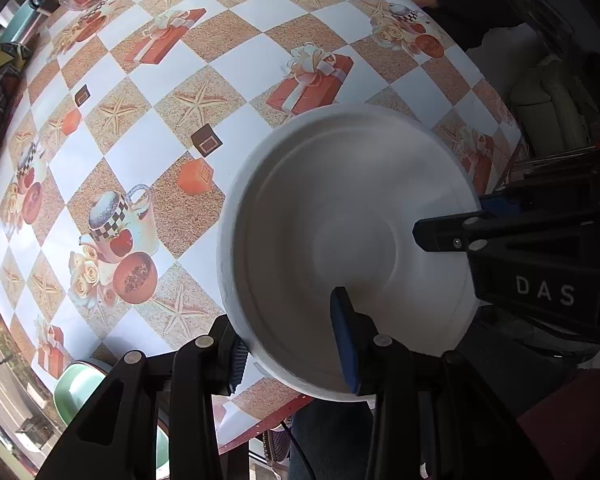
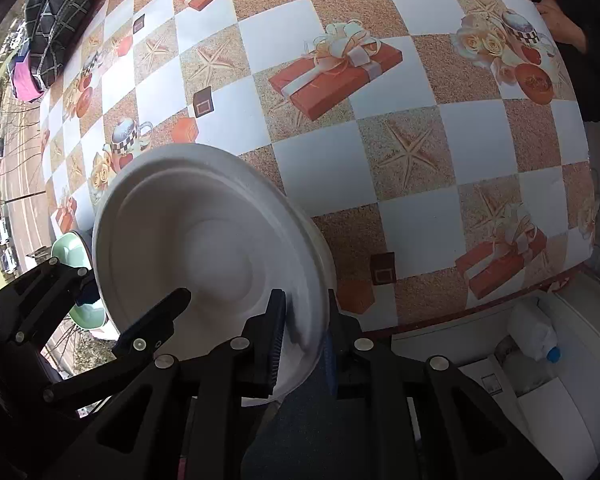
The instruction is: Organize plates and bowls
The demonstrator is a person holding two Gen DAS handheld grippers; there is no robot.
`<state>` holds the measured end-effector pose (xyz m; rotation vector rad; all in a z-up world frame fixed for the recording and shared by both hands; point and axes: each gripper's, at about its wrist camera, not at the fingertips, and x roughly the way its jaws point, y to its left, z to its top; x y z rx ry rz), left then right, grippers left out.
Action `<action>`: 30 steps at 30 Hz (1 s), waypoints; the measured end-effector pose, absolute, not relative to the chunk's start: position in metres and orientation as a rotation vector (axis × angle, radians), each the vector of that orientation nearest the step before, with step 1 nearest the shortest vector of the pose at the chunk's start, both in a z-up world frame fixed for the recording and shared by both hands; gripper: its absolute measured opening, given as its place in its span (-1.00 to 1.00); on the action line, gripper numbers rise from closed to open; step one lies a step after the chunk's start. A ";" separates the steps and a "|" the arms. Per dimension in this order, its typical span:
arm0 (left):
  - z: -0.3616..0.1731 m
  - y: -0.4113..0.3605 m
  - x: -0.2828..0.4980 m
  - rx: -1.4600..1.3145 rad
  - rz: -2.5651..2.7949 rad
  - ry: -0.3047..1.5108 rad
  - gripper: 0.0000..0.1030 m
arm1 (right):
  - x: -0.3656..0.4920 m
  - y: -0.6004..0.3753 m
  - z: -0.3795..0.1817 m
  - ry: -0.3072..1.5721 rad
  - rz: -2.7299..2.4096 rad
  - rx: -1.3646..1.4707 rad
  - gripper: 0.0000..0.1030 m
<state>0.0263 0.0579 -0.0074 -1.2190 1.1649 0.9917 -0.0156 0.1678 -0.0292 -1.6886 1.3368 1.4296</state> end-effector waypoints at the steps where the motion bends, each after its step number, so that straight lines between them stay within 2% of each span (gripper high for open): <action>1: -0.008 0.057 0.026 -1.223 0.986 1.165 -0.22 | -0.019 0.166 -0.032 1.334 1.430 -1.693 -0.63; 4: -0.012 0.054 0.025 -1.235 0.983 1.171 -0.22 | -0.017 0.161 -0.037 1.337 1.431 -1.715 -0.63; 7: -0.013 0.052 0.023 -1.229 0.998 1.171 -0.12 | -0.019 0.158 -0.044 1.374 1.431 -1.712 -0.63; 9: -0.010 0.051 0.018 -1.221 1.024 1.169 0.21 | -0.018 0.158 -0.045 1.373 1.423 -1.708 -0.63; 11: -0.007 0.050 0.009 -1.226 1.047 1.147 0.39 | -0.015 0.159 -0.044 1.361 1.416 -1.701 -0.59; 12: -0.005 0.049 0.004 -1.229 1.059 1.134 0.52 | -0.011 0.161 -0.042 1.358 1.414 -1.694 -0.16; 13: -0.003 0.047 -0.001 -1.232 1.069 1.125 0.59 | -0.011 0.161 -0.045 1.359 1.416 -1.686 0.65; 14: -0.003 0.045 -0.006 -1.238 1.080 1.120 0.63 | -0.007 0.161 -0.043 1.366 1.425 -1.673 0.92; 15: -0.004 0.042 -0.011 -1.247 1.088 1.124 0.68 | -0.004 0.162 -0.040 1.369 1.442 -1.654 0.98; 18: -0.017 0.032 -0.022 -1.297 1.100 1.172 0.84 | -0.001 0.161 -0.037 1.356 1.437 -1.648 0.98; 23: -0.036 0.015 -0.031 -1.407 1.046 1.182 0.85 | 0.004 0.157 -0.046 1.369 1.364 -1.674 0.98; 30: -0.031 0.017 -0.026 -1.363 1.058 1.197 0.85 | -0.001 0.152 -0.049 1.384 1.362 -1.694 0.98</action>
